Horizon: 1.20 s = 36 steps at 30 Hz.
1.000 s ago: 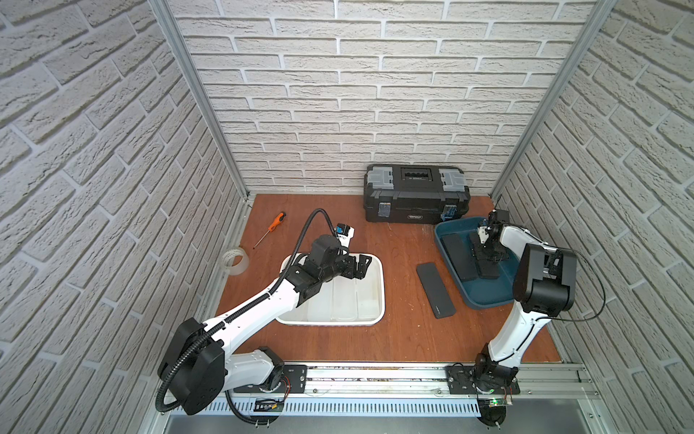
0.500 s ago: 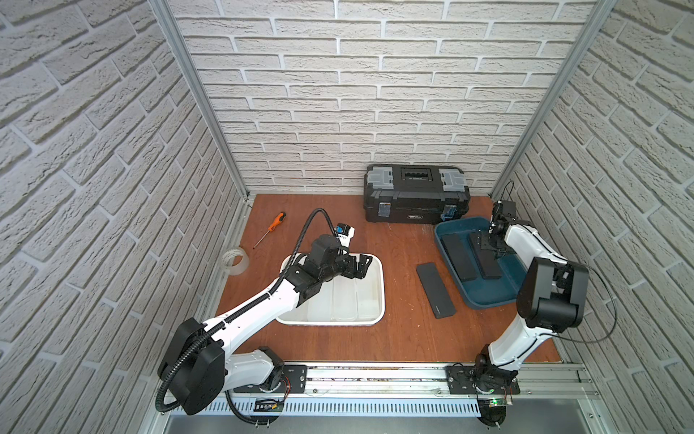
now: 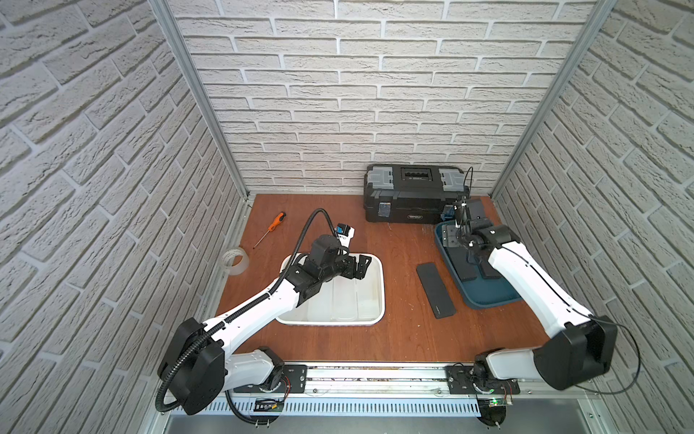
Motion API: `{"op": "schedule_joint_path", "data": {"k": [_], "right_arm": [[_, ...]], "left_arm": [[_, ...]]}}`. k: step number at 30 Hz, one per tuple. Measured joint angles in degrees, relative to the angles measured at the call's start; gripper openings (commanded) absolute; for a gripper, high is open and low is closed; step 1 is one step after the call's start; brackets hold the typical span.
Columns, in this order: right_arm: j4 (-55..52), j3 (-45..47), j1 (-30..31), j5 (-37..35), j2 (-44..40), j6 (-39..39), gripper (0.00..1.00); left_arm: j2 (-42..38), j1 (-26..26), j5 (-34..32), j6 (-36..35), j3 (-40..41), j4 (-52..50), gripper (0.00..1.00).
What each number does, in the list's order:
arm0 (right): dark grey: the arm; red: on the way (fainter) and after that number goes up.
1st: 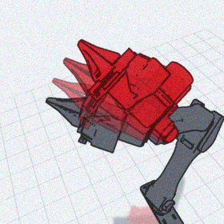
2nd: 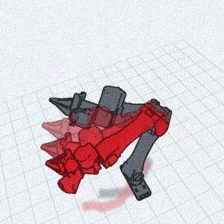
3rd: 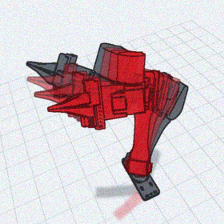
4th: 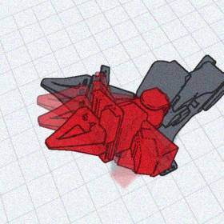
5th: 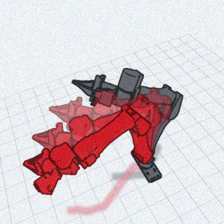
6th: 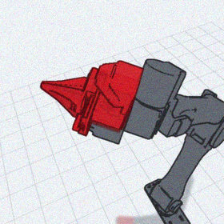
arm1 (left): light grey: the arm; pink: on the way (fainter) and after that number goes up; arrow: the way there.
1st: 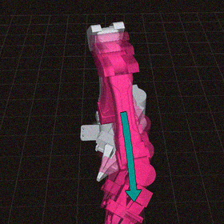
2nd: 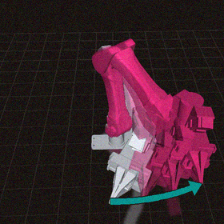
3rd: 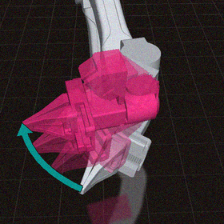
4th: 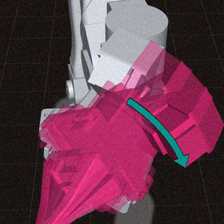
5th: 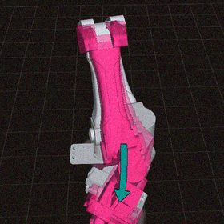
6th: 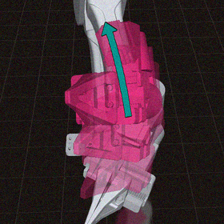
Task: Place the pencil cases by color into the storage box
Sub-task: Pick up the pencil case from the center of the board.
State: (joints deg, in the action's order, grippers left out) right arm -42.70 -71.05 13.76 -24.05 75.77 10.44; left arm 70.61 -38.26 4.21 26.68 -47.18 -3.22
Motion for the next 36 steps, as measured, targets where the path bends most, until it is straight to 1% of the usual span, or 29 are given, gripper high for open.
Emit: {"op": "schedule_joint_path", "data": {"k": [3,6,11,15,21,27,32,36], "right_arm": [[-4.0,4.4,2.8,2.6,-5.4,3.0,0.83],[-7.2,8.9,5.6,4.2,-8.4,5.8,0.83],[-9.6,14.9,10.4,7.1,-10.9,9.7,0.83],[-9.1,18.4,11.5,8.3,-11.4,11.0,0.84],[-6.3,21.5,11.5,9.0,-8.7,11.2,0.86],[-3.6,22.6,11.5,10.0,-4.6,10.6,0.88],[-1.5,22.7,11.5,11.1,-1.7,10.0,0.93],[-0.1,22.6,10.9,12.9,1.4,9.3,0.99]], "left_arm": [[0.0,0.0,-0.1,0.0,0.0,-0.3,0.98],[0.0,0.0,-0.2,0.1,0.0,-0.4,0.98],[0.0,-0.6,-1.0,0.3,0.0,-0.9,0.98],[0.0,-1.9,-2.4,0.4,0.0,-1.5,0.98],[0.7,-4.4,-3.8,0.4,0.0,-1.9,0.98],[5.0,-6.1,-4.4,0.2,-1.6,-2.4,0.98],[6.5,-7.0,-4.6,0.0,-3.2,-2.4,0.98],[6.9,-7.3,-4.7,0.0,-3.6,-2.4,0.98]]}}
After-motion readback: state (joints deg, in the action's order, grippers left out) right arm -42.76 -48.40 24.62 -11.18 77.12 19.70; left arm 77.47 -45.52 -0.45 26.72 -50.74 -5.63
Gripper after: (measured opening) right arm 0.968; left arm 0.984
